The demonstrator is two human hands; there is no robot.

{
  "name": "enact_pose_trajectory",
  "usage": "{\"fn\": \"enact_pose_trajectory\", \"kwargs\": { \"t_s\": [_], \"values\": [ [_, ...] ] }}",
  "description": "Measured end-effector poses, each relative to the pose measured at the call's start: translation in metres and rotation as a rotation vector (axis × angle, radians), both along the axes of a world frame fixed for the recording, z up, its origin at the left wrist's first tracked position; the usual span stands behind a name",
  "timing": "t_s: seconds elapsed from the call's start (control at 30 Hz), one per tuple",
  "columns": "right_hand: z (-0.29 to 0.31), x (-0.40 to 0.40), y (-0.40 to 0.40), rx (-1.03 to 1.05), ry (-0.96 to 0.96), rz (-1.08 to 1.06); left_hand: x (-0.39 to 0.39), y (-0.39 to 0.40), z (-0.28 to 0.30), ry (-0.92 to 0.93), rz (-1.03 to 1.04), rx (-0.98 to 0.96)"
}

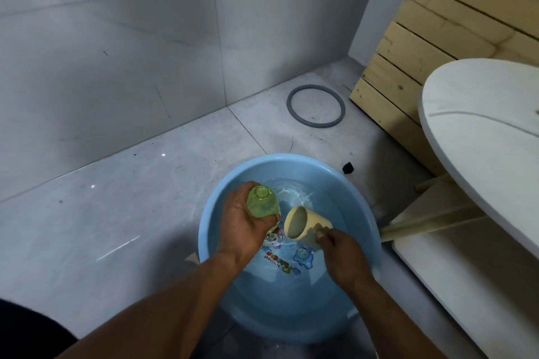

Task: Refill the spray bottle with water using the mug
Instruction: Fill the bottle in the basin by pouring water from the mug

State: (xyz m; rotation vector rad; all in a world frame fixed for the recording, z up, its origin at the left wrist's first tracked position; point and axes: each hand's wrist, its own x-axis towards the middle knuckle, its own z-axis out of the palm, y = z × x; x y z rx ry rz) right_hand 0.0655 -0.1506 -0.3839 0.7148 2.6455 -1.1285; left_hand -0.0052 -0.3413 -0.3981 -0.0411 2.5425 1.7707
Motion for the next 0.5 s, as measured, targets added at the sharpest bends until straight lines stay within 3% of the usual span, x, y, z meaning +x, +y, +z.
{"fn": "enact_pose_trajectory", "kwargs": {
  "t_s": [0.13,0.23,0.5],
  "values": [
    [-0.012,0.005,-0.009,0.356,-0.095,0.212,-0.002,0.002,0.011,0.019,0.016,0.015],
    [-0.014,0.008,-0.012,0.397,-0.092,0.257,-0.002,0.002,0.019,0.045,0.044,0.012],
    [-0.005,0.008,-0.021,0.866,0.113,0.416,-0.003,0.002,0.032,0.045,0.06,-0.019]
  ]
}}
